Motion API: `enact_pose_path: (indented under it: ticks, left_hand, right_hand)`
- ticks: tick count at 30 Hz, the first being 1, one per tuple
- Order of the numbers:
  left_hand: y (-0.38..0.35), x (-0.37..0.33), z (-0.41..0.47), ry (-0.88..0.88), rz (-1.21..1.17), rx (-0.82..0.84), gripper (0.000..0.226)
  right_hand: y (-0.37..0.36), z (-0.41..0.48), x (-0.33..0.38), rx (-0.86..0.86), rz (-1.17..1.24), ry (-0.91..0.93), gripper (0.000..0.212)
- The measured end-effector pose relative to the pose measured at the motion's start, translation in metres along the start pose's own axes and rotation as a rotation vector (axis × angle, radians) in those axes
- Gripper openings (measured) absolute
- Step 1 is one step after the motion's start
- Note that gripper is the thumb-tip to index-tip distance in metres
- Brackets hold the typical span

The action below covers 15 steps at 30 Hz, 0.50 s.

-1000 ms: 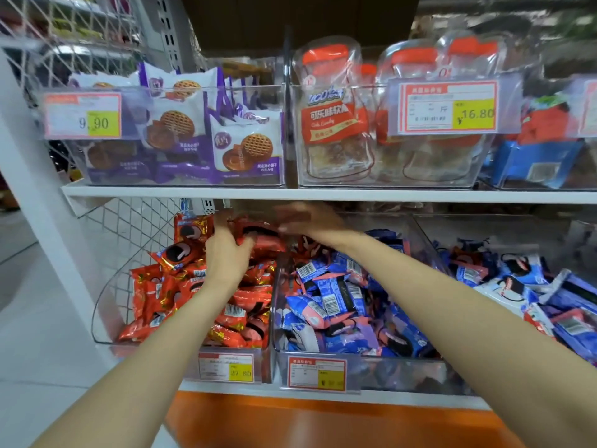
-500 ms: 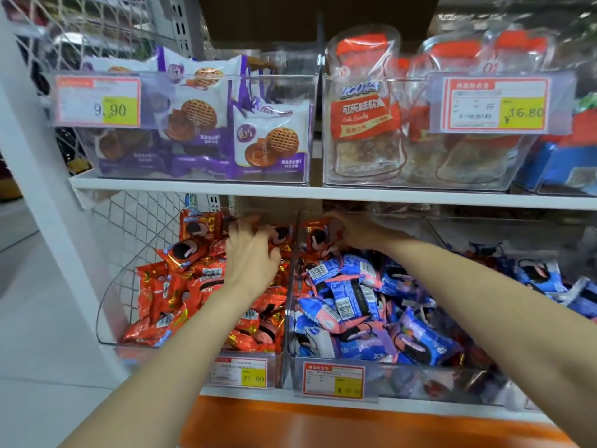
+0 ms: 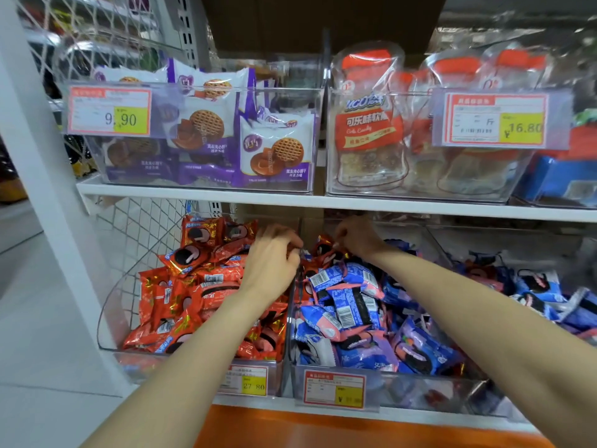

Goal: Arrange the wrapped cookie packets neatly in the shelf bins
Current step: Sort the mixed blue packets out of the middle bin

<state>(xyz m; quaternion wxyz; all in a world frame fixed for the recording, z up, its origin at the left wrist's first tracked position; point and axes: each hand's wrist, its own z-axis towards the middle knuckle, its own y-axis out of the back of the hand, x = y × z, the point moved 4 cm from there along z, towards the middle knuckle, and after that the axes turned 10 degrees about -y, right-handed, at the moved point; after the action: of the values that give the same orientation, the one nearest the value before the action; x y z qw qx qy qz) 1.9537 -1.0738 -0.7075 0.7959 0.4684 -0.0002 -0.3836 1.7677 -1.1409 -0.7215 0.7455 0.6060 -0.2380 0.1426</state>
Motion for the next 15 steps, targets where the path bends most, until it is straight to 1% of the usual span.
enact_pose_path:
  ticks: [2, 4, 6, 7, 8, 10, 11, 13, 15]
  left_hand:
    - [-0.003, -0.005, 0.001, -0.012, -0.035, 0.024, 0.02]
    - [-0.006, -0.01, 0.004, -0.021, -0.052, 0.019, 0.032]
    - [-0.007, -0.016, 0.007, -0.022, -0.073, 0.002, 0.056]
    - [-0.008, -0.018, 0.009, 0.003, -0.117, -0.004, 0.068]
    - [-0.009, -0.02, 0.011, 0.048, -0.195, 0.002, 0.078]
    - [-0.01, -0.021, 0.013, 0.15, -0.387, 0.048, 0.096]
    - [-0.011, -0.022, 0.014, 0.178, -0.466, 0.075, 0.1]
    - [-0.013, -0.027, 0.012, 0.176, -0.582, 0.146, 0.095]
    - [-0.015, -0.033, 0.009, 0.155, -0.696, 0.21, 0.081]
  right_hand:
    - [0.01, -0.004, 0.001, -0.09, 0.089, 0.033, 0.007]
    - [0.028, -0.013, 0.003, -0.164, 0.172, 0.031, 0.011]
    - [0.044, -0.025, 0.002, -0.131, 0.194, -0.033, 0.023]
    - [0.05, -0.029, -0.002, -0.095, 0.251, -0.078, 0.026]
    - [0.054, -0.033, -0.006, -0.074, 0.343, -0.104, 0.026]
    - [0.061, -0.044, -0.009, -0.084, 0.561, -0.102, 0.016]
    - [0.061, -0.048, -0.013, -0.086, 0.609, -0.093, 0.014]
    - [0.058, -0.056, -0.019, -0.038, 0.647, -0.06, 0.026]
    - [0.054, -0.064, -0.021, -0.006, 0.66, -0.035, 0.032]
